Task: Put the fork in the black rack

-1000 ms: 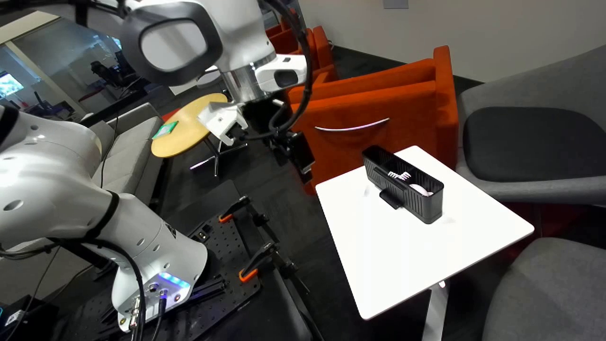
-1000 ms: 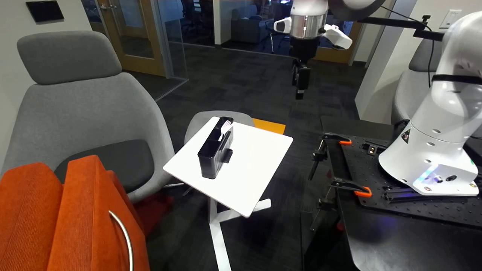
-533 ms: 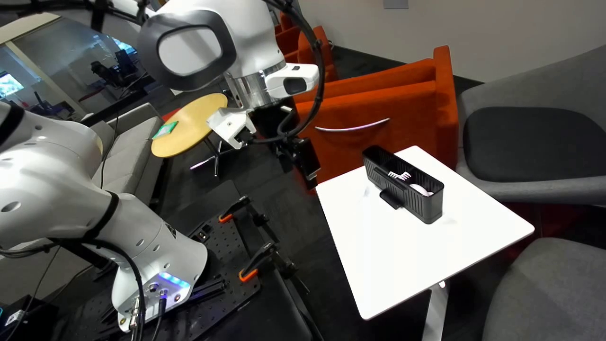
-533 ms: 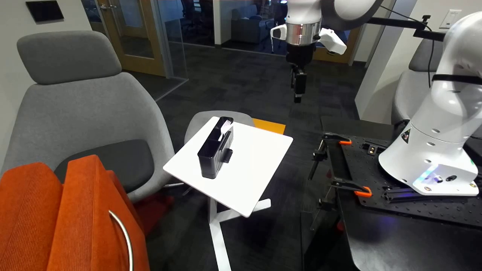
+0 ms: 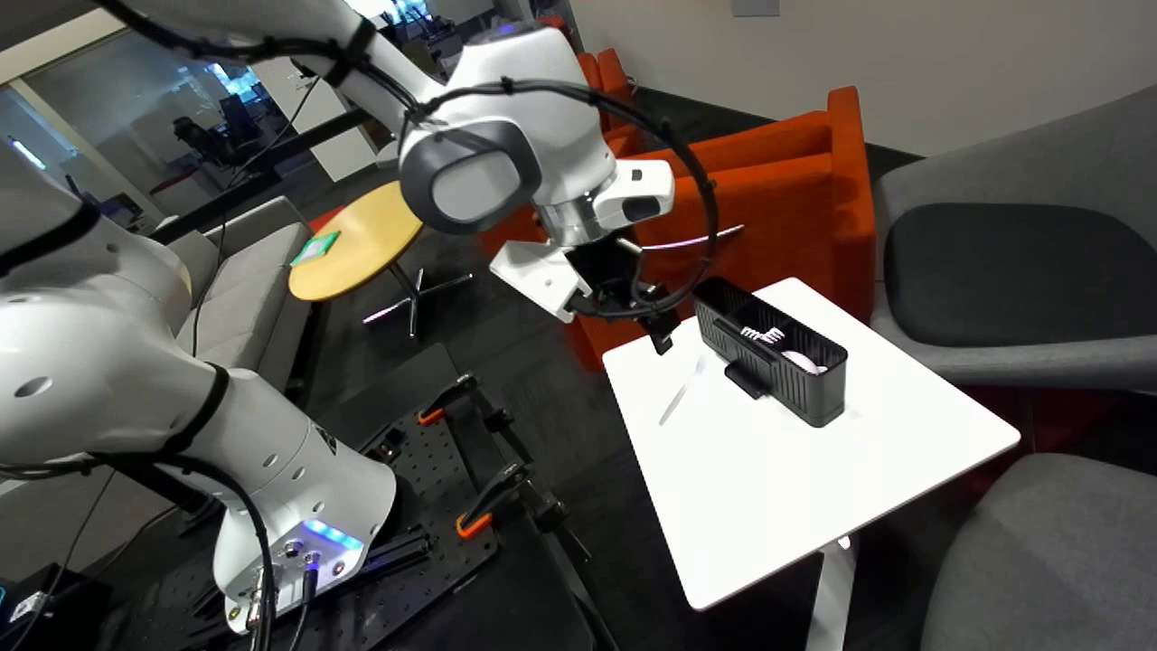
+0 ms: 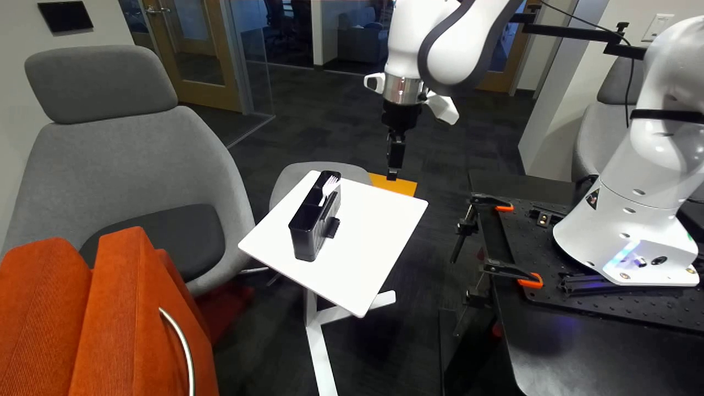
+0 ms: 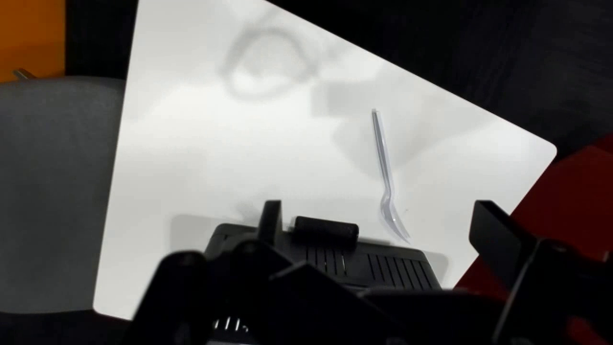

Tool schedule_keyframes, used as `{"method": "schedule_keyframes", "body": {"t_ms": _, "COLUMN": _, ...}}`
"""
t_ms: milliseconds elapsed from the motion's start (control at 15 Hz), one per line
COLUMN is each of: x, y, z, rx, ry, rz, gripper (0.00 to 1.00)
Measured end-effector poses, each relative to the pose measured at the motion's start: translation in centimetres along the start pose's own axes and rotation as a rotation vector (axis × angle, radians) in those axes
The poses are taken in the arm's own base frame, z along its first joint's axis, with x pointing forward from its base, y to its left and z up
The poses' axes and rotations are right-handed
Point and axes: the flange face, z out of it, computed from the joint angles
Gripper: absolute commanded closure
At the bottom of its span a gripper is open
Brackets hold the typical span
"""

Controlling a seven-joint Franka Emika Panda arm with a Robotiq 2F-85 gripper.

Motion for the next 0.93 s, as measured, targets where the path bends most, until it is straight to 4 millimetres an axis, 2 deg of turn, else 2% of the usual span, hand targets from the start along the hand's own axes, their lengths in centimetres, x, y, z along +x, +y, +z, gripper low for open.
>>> {"method": "schedule_keyframes", "body": {"t_ms": 267, "x": 5.0, "y": -2.5, "z": 6.1, "rx": 0.043, "ry": 0.011, "rz": -0.073, "gripper": 0.0}}
{"method": "schedule_keyframes", "body": {"t_ms": 467, "x": 7.6, "y": -2.6, "z": 10.7, "rx": 0.047, "ry": -0.024, "rz": -0.137, "gripper": 0.0}}
{"method": "schedule_keyframes", "body": {"t_ms": 733, "x": 8.6, "y": -2.3, "z": 15.5, "rx": 0.063, "ry": -0.064, "rz": -0.196, "gripper": 0.0}}
{"method": "schedule_keyframes", "body": {"t_ms": 933, "x": 8.4, "y": -2.7, "z": 16.9, "rx": 0.075, "ry": -0.079, "rz": -0.219, "gripper": 0.0}}
